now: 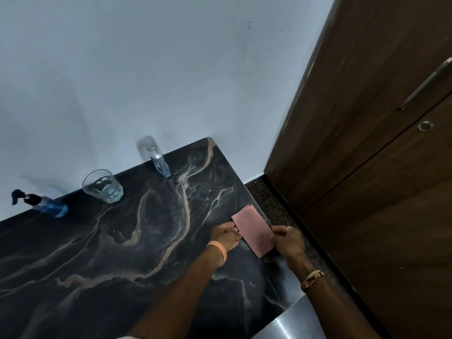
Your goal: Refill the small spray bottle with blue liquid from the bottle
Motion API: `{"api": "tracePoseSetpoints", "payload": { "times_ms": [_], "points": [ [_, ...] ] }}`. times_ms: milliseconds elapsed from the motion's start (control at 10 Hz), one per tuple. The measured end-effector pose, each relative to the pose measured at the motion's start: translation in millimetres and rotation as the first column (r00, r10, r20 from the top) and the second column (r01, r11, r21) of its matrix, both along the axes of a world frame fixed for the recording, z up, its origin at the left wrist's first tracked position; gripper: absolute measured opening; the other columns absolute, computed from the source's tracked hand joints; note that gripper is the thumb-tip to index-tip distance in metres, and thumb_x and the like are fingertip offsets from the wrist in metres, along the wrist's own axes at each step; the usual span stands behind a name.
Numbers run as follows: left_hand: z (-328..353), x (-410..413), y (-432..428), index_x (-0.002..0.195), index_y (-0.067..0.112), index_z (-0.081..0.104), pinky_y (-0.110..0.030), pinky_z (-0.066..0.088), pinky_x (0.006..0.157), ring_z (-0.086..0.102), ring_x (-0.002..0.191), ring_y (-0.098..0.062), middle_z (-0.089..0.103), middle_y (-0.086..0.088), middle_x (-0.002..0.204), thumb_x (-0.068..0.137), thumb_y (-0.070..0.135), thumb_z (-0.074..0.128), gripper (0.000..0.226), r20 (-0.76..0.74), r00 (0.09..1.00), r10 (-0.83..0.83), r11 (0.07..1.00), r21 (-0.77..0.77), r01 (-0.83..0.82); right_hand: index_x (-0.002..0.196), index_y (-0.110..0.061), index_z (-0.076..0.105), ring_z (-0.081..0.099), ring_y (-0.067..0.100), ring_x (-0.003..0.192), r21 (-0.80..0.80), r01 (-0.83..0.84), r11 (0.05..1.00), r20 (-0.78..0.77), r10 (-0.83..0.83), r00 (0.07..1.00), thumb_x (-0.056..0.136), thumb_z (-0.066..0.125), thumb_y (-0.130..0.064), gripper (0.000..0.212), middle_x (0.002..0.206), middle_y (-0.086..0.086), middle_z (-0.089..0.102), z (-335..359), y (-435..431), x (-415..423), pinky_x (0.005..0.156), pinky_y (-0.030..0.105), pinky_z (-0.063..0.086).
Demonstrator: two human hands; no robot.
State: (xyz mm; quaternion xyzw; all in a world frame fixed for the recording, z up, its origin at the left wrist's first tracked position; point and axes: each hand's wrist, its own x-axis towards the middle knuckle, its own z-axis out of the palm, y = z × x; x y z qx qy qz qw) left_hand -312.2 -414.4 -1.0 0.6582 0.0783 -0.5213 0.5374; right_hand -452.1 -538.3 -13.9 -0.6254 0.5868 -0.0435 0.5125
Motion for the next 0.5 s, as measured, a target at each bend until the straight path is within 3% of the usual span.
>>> {"api": "tracePoseSetpoints", "payload": {
  "times_ms": [100,200,300,400,500],
  "points": [
    [-4,0,4,0.127,0.005,0.054,-0.022,0.05,0.07,0.061,0.095,-0.014,0.062,-0.005,0.106,0.084,-0.003,0.065,0.045,0.013,1.0,-0.014,1.0,0.002,0.014,0.111,-0.015,0.073,0.066,0.013,0.084,-0.051,-0.012,0.999,-0.018,0.011,1.0,0.086,0.068,-0.006,0.027,0.093,-0.002,0.071,-1,1,-3,0.066,0.025,0.051],
    [-5,4,15,0.122,0.007,0.057,-0.022,0.05,0.067,0.061,0.087,-0.013,0.064,-0.004,0.095,0.085,0.005,0.068,0.039,0.039,0.999,-0.024,0.999,0.022,0.024,0.097,-0.025,0.072,0.064,0.013,0.084,-0.172,-0.131,0.976,-0.105,0.114,0.988,0.088,0.069,-0.019,0.012,0.099,0.0,0.072,3,1,-9,0.079,0.042,0.057],
    [-2,10,37,0.119,0.009,0.062,-0.028,0.054,0.075,0.063,0.082,-0.015,0.068,-0.005,0.091,0.087,0.019,0.069,0.034,0.187,0.981,-0.059,0.997,0.051,0.051,0.12,-0.026,0.066,0.059,0.023,0.109,-0.322,-0.279,0.905,-0.294,0.185,0.938,0.091,0.066,-0.04,0.033,0.123,0.001,0.064,5,3,-15,0.095,0.053,0.047],
    [18,29,67,0.117,0.014,0.064,-0.03,0.05,0.094,0.063,0.098,-0.012,0.068,-0.001,0.106,0.089,0.03,0.065,0.032,0.522,0.825,-0.216,0.976,0.128,0.174,0.133,-0.024,0.058,0.05,0.034,0.122,-0.379,-0.293,0.878,-0.371,0.146,0.917,0.088,0.064,-0.053,0.054,0.138,0.01,0.052,18,5,-4,0.102,0.055,0.038],
    [40,58,112,0.117,0.02,0.061,-0.027,0.042,0.094,0.055,0.105,-0.013,0.059,0.003,0.113,0.095,0.039,0.049,0.032,0.811,0.383,-0.443,0.891,0.349,0.29,0.137,-0.022,0.055,0.045,0.037,0.125,-0.494,-0.293,0.819,-0.361,0.113,0.926,0.086,0.062,-0.057,0.062,0.142,0.011,0.047,40,12,15,0.106,0.055,0.032]
  ]
}}
